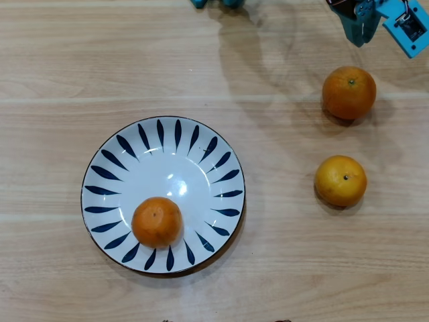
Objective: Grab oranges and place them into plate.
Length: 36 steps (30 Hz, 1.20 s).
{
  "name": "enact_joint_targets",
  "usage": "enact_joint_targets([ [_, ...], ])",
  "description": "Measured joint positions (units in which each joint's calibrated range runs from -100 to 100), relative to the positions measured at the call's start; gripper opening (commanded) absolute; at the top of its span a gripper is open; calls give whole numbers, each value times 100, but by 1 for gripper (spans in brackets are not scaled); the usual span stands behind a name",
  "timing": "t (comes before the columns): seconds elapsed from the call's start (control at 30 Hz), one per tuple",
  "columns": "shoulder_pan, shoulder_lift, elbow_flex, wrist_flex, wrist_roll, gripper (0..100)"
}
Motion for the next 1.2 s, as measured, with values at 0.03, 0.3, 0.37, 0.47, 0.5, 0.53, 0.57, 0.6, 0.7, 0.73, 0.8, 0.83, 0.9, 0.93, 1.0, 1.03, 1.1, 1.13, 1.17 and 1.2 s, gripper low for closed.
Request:
enact_joint_targets([
  [0.03, -17, 17, -27, 0, -68, 23],
  [0.3, -262, 313, -53, 0, -683, 50],
  [0.37, -253, 474, -142, 0, -751, 48],
  [0.47, -253, 821, -443, 0, -782, 48],
  [0.5, -262, 956, -575, 0, -782, 48],
  [0.53, -262, 1092, -726, 0, -782, 48],
  [0.57, -262, 1227, -859, -9, -782, 48],
  [0.6, -262, 1388, -992, -9, -782, 48],
  [0.7, -262, 1879, -1372, -9, -788, 48],
  [0.73, -262, 2014, -1479, -9, -793, 48],
  [0.8, -304, 2234, -1629, -9, -793, 48],
  [0.83, -321, 2344, -1664, -9, -793, 48],
  [0.9, -346, 2471, -1673, -9, -793, 48],
  [0.93, -346, 2505, -1682, -9, -793, 48],
  [1.0, -346, 2522, -1682, -69, -793, 48],
  [1.03, -346, 2522, -1664, -155, -793, 48],
  [1.1, -355, 2505, -1434, -474, -793, 48],
  [1.13, -355, 2463, -1204, -680, -793, 48],
  [1.17, -355, 2387, -921, -896, -793, 48],
  [1.2, -355, 2268, -611, -1146, -793, 48],
])
